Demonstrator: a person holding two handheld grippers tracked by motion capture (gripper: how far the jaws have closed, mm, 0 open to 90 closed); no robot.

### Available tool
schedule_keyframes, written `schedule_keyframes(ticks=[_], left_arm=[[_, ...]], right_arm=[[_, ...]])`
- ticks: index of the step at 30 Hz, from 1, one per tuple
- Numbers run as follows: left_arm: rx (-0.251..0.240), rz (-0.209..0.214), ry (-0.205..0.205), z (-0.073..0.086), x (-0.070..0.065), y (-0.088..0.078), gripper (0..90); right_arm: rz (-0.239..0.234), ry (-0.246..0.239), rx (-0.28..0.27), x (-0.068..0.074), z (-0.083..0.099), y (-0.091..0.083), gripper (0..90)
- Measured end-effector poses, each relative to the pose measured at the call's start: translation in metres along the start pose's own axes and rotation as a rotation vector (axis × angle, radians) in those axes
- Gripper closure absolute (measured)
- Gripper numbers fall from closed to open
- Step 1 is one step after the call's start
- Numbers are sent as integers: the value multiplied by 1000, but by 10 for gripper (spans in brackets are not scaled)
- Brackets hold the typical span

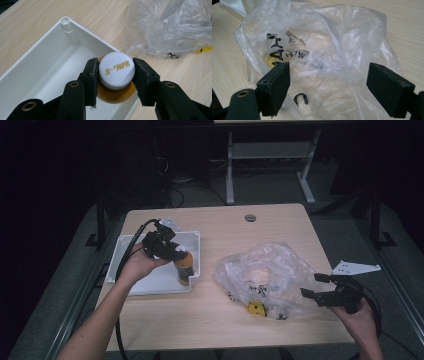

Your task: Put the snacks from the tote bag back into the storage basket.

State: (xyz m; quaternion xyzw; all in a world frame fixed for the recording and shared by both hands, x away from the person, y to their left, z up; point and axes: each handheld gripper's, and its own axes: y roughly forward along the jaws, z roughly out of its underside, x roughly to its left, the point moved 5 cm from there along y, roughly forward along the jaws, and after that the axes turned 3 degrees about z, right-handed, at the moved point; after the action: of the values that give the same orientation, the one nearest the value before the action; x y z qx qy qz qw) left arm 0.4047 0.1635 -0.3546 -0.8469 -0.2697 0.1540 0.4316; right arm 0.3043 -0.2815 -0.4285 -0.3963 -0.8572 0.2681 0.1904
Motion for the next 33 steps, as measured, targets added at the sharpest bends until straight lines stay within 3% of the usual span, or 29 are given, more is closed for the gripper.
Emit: schedule_keyframes(ticks=[33], left_arm=[[-113, 16, -54, 30, 3, -16, 475]], right_arm=[[10, 3, 0, -2, 2, -1, 185]])
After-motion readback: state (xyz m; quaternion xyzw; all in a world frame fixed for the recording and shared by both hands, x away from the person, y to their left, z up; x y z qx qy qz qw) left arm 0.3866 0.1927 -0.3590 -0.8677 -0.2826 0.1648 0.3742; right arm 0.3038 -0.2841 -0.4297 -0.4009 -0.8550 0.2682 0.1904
